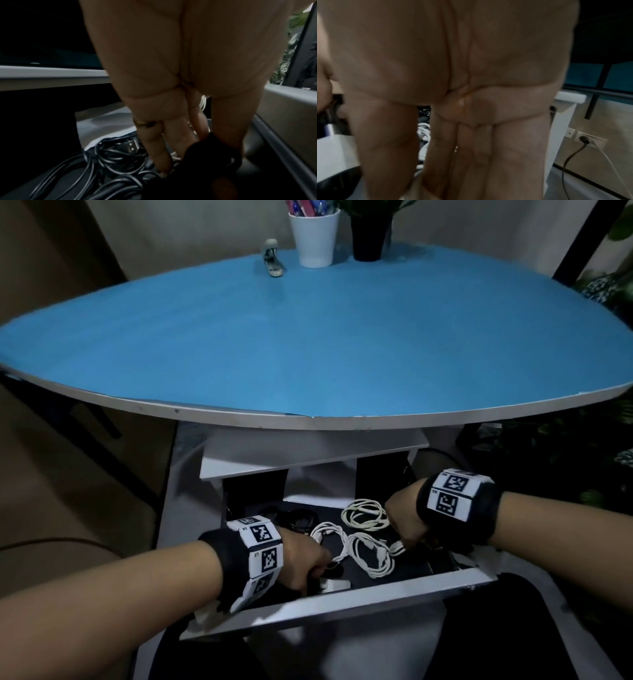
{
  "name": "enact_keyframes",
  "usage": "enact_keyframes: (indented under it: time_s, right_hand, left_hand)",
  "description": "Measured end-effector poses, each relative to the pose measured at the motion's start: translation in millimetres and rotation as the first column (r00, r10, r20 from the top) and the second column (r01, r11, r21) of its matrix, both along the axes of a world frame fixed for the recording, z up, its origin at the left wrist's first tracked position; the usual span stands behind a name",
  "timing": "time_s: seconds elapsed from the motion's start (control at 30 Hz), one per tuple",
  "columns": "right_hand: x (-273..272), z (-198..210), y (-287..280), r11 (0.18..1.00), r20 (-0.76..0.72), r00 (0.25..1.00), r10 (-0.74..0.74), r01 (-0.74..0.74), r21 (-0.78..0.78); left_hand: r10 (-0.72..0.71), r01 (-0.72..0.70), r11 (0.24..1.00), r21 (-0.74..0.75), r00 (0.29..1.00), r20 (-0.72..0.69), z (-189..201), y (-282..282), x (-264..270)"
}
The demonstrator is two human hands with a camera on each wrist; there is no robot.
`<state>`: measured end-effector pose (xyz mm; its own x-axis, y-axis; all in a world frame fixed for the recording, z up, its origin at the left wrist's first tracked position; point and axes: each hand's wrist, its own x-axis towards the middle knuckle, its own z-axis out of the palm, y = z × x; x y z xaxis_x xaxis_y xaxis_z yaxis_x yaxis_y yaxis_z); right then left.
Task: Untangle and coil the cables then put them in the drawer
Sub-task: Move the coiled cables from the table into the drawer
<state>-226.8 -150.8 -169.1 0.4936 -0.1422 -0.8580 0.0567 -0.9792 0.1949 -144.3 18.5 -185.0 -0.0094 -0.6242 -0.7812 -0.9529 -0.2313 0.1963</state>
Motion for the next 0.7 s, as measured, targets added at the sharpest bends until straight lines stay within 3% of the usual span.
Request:
enact_keyframes:
  time_s: [0.07, 0.23, 0.47, 0.6, 0.7]
  right_hand:
    - [4, -8, 0, 0.997, -0.010, 0.997, -0.072, 0.072, -0.021]
    - [17, -24, -3, 0.999, 0.070, 0.997, -0.038, 0.040, -0.035]
    - [19, -39, -19, 0.995, 0.171, 0.981, -0.089, 0.097, -0.036]
    - [20, -41, -26, 0.985, 0.271, 0.948, -0.168, 0.168, 0.024]
    - [21, -40, -26, 0.977, 0.274, 0.938, -0.213, 0.207, 0.051]
  left_hand:
    - [-0.033, 0.033, 0.999, 0.036, 0.999, -0.005, -2, -5, 0]
    - [-0.130, 0.124, 0.987, 0.097, 0.990, 0.059, -6, -16, -2]
    - [-0.155, 0.150, 0.988, 0.045, 0.975, 0.162, -28, -19, 4]
    - [-0.127, 0.144, 0.989, -0.033, 0.945, 0.300, -46, -14, 19]
    - [-0.044, 0.058, 0.998, -0.031, 0.936, 0.349, -48, -8, 31]
